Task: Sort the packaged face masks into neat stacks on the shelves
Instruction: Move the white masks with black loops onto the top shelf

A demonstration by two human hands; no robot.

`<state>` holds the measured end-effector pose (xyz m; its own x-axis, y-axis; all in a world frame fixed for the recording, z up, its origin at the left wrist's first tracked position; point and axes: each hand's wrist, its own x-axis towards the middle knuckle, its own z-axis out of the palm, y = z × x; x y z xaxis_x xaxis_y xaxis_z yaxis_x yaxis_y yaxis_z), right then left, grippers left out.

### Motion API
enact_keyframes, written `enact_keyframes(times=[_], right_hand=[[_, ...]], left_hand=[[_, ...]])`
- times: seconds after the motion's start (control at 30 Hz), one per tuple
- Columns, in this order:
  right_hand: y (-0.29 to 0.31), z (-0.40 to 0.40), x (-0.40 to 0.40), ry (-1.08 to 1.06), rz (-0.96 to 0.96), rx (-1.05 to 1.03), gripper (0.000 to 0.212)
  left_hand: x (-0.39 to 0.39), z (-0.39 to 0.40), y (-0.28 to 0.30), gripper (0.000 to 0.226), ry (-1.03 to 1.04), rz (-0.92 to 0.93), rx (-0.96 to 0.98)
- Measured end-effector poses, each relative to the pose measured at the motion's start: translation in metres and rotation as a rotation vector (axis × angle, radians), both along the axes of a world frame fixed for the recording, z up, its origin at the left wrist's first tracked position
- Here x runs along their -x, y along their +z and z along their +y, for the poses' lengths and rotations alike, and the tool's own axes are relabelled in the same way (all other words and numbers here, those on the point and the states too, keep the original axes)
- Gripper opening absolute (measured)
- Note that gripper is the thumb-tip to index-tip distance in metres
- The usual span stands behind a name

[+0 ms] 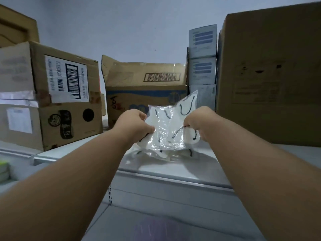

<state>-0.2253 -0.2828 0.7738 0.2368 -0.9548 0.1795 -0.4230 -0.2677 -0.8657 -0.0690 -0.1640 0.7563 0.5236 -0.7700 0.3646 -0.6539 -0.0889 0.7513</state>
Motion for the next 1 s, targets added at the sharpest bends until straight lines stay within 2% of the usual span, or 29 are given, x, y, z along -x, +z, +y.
enact_keyframes(times=[0.07, 0.17, 0.23, 0.3, 0.33, 0.4, 0.47, 0.53, 0.6, 0.8, 1.0], right_hand=[[-0.010, -0.004, -0.012, -0.025, 0.154, 0.039, 0.023], [-0.015, -0.002, -0.026, -0.084, 0.448, 0.111, 0.016], [-0.018, 0.003, -0.031, -0.153, 0.705, 0.173, 0.033], [-0.019, 0.006, -0.034, -0.218, 0.813, 0.210, 0.054], [-0.019, 0.009, -0.035, -0.252, 0.831, 0.242, 0.057], [-0.022, 0.012, -0.034, -0.287, 0.829, 0.319, 0.052], [-0.028, 0.012, -0.034, -0.226, 0.781, 0.421, 0.033], [-0.029, 0.015, -0.032, -0.157, 0.660, 0.524, 0.015], [-0.025, 0.023, -0.030, -0.120, 0.538, 0.634, 0.007], [-0.014, 0.071, -0.016, -0.057, 0.320, 0.916, 0.007], [-0.045, 0.140, 0.030, 0.044, 0.189, 1.094, 0.007]], left_hand=[[-0.015, -0.013, -0.005, 0.031, 0.002, -0.197, -0.108], [-0.033, -0.027, -0.013, 0.032, 0.010, -0.370, -0.258], [-0.041, -0.033, -0.017, 0.042, 0.005, -0.488, -0.317], [-0.045, -0.037, -0.021, 0.044, -0.004, -0.574, -0.306], [-0.046, -0.039, -0.022, 0.043, -0.021, -0.607, -0.278], [-0.045, -0.041, -0.023, 0.038, -0.074, -0.641, -0.185], [-0.041, -0.040, -0.025, 0.032, -0.126, -0.609, -0.046], [-0.036, -0.035, -0.022, 0.023, -0.163, -0.585, 0.081], [-0.031, -0.024, -0.018, 0.018, -0.186, -0.594, 0.178], [-0.008, 0.032, -0.017, 0.017, -0.195, -0.591, 0.322], [0.046, 0.096, -0.045, 0.017, -0.095, -0.525, 0.475]])
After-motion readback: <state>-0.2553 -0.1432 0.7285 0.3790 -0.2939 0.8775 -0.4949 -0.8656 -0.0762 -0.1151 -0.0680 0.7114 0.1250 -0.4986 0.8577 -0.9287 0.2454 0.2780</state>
